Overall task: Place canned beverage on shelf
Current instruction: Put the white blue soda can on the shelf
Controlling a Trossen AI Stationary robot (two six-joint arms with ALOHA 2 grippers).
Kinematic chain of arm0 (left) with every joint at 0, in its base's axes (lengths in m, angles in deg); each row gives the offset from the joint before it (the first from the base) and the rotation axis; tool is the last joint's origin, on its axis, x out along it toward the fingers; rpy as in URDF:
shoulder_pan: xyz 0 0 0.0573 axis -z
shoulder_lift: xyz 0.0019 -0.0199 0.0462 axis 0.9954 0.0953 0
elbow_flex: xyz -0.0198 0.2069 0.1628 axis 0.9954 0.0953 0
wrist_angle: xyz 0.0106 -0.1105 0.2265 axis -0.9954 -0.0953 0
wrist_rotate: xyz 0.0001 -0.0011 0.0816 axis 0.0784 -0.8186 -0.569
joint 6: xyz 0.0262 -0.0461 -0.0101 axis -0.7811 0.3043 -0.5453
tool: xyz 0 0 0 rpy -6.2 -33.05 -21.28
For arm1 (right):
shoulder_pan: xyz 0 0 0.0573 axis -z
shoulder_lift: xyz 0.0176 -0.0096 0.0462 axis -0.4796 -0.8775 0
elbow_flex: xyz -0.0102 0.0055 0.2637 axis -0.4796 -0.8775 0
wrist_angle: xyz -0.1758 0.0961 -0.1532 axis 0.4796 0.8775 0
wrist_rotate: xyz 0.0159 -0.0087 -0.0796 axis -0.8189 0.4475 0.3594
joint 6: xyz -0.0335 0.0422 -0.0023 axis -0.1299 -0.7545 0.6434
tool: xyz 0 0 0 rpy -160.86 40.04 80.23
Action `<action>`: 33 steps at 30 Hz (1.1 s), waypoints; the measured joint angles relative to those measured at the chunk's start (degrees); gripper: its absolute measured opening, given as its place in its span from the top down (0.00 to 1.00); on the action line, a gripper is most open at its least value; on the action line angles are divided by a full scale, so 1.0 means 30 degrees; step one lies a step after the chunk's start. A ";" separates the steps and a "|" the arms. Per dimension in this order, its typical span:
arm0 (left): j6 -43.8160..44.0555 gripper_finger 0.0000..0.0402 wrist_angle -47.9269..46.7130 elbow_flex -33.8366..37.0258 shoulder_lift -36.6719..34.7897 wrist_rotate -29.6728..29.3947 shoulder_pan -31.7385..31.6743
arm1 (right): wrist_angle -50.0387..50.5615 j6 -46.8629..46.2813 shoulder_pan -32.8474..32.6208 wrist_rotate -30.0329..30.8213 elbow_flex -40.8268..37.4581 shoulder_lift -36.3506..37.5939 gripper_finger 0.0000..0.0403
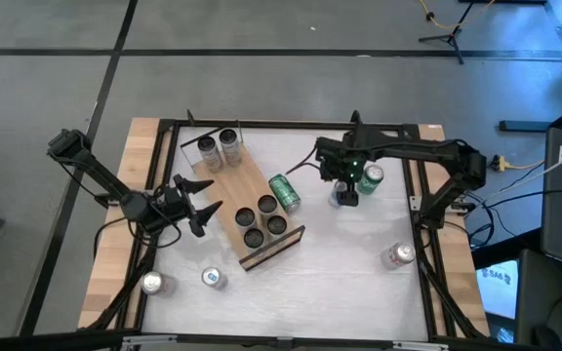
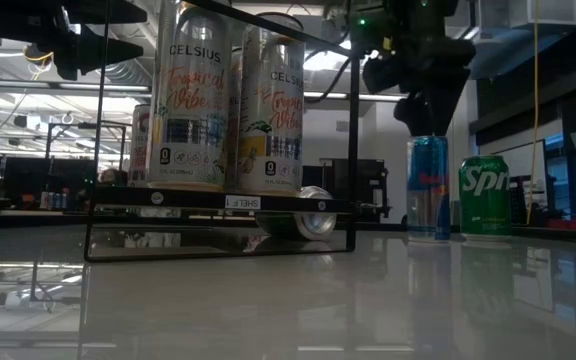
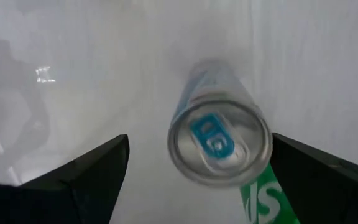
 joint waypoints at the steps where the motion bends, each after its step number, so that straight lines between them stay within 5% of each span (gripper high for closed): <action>1: 0.0000 0.17 0.0000 0.0000 -0.0007 0.0000 0.0000 | -0.0193 -0.0001 -0.0027 0.0099 -0.0128 -0.0011 0.08; 26: 0.0000 0.17 0.0054 -0.0007 -0.0007 -0.0051 -0.0007 | -0.2205 -0.0087 -0.0092 0.0644 -0.1210 -0.0022 0.08; 33: 0.0000 0.17 0.0185 -0.0007 -0.0005 -0.0073 -0.0007 | -0.2263 -0.0087 -0.0092 0.0750 -0.1202 -0.0029 0.21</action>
